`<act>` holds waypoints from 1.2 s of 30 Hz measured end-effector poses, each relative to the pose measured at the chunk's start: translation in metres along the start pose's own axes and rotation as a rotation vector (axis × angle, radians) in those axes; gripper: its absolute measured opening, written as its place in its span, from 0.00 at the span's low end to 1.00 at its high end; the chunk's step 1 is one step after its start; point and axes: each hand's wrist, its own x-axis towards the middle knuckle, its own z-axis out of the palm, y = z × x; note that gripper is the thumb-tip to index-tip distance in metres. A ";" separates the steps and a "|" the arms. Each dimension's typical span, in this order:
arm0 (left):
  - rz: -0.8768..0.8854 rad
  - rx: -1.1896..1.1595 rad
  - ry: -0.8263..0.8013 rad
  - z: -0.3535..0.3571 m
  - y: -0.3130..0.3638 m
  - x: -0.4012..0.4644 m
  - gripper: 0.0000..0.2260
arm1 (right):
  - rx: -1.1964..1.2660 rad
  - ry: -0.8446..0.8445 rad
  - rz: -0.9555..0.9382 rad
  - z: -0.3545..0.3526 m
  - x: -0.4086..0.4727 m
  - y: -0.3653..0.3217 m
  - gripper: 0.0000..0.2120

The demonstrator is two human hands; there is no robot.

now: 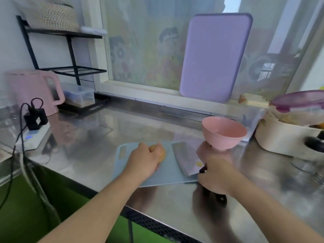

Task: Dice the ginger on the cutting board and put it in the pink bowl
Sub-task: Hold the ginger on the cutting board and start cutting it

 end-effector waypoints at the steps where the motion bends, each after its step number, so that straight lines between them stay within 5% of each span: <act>1: 0.014 0.052 0.009 0.001 -0.001 0.001 0.25 | 0.142 -0.029 0.025 -0.005 0.000 -0.001 0.07; 4: 0.065 0.235 0.015 0.000 0.000 -0.002 0.24 | 0.550 -0.130 0.079 -0.018 0.001 -0.003 0.02; 7: 0.130 0.355 0.046 -0.004 -0.002 -0.007 0.20 | 0.673 -0.127 0.056 -0.026 0.002 -0.008 0.03; 12: 0.087 0.217 0.115 -0.005 -0.015 -0.008 0.19 | 0.667 -0.066 -0.016 -0.023 0.006 -0.021 0.11; 36: 0.169 -0.114 0.069 0.007 -0.030 0.000 0.05 | 0.428 -0.073 -0.107 -0.024 0.010 -0.060 0.10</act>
